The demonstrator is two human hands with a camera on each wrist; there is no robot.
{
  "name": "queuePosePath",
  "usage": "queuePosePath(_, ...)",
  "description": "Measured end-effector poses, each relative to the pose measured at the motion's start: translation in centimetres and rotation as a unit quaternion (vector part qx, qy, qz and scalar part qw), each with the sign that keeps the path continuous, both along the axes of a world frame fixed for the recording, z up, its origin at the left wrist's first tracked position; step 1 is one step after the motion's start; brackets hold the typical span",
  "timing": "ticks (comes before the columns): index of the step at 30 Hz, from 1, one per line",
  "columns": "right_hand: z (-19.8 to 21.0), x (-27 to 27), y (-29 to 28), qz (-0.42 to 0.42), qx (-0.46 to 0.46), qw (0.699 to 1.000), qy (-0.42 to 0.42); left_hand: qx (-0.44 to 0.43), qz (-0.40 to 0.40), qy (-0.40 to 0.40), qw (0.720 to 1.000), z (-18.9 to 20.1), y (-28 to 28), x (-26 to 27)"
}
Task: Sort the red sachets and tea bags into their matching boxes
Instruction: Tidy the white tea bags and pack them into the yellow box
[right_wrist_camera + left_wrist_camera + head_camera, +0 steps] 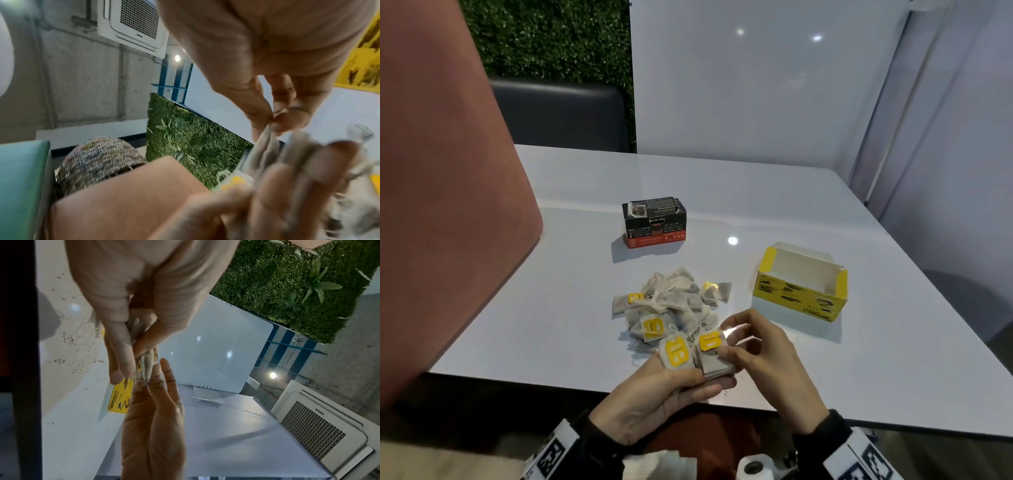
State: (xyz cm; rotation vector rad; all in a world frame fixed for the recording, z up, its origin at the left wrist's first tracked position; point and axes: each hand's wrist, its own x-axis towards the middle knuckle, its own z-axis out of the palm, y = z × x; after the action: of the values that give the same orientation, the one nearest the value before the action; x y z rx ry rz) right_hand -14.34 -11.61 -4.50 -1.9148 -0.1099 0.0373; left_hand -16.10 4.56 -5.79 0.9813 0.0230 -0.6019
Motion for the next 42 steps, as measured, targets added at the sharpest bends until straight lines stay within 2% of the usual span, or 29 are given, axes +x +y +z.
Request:
queuePosePath(5, -0.4, -0.6, 0.2, 0.003, -0.055, 0.998, -0.006, -0.019, 0.0, 0.003, 1.0, 0.1, 0.0, 0.0)
queuePosePath(9, -0.6, -0.3, -0.2, 0.019, -0.099, 0.992, 0.08, -0.046, -0.008, 0.016, 0.999, -0.2, 0.1, 0.2)
queuePosePath(11, -1.1, -0.1, -0.4, 0.028, -0.103, 0.99, 0.088, -0.063, -0.014, 0.034, 0.997, -0.4, 0.0, 0.2)
queuePosePath(19, 0.2, -0.1, -0.6, -0.028, -0.024, 0.999, 0.012, -0.149, -0.035, 0.157, 0.976, -0.5, 0.3, 0.0)
queuePosePath(21, 0.9, -0.1, -0.6, -0.022, 0.025, 0.999, 0.031, -0.204, -0.026, 0.197, 0.959, -0.6, 0.5, 0.0)
queuePosePath(23, 1.7, -0.4, -0.2, 0.023, 0.087, 0.993, 0.082, -0.254, -0.01, 0.232, 0.939, -0.4, 0.4, 0.0)
queuePosePath(25, 1.8, -0.6, 0.4, 0.06, 0.088, 0.989, 0.103, -0.276, -0.011, 0.247, 0.929, 0.0, 0.0, -0.1)
queuePosePath(29, 1.3, -0.7, 1.1, 0.079, 0.014, 0.993, 0.082, -0.303, -0.016, 0.24, 0.922, 0.5, -0.3, -0.2)
queuePosePath(35, 1.0, -0.5, 1.1, 0.077, -0.063, 0.994, 0.048, -0.231, -0.004, 0.149, 0.961, 0.1, -0.5, -0.5)
queuePosePath(37, 0.9, -0.6, 1.3, 0.064, -0.074, 0.995, 0.034, -0.206, 0.01, 0.142, 0.968, -0.3, -0.5, -0.5)
queuePosePath(42, 0.9, -0.8, 1.1, 0.065, -0.079, 0.994, 0.026, -0.228, -0.004, 0.118, 0.967, 0.1, -0.5, -0.7)
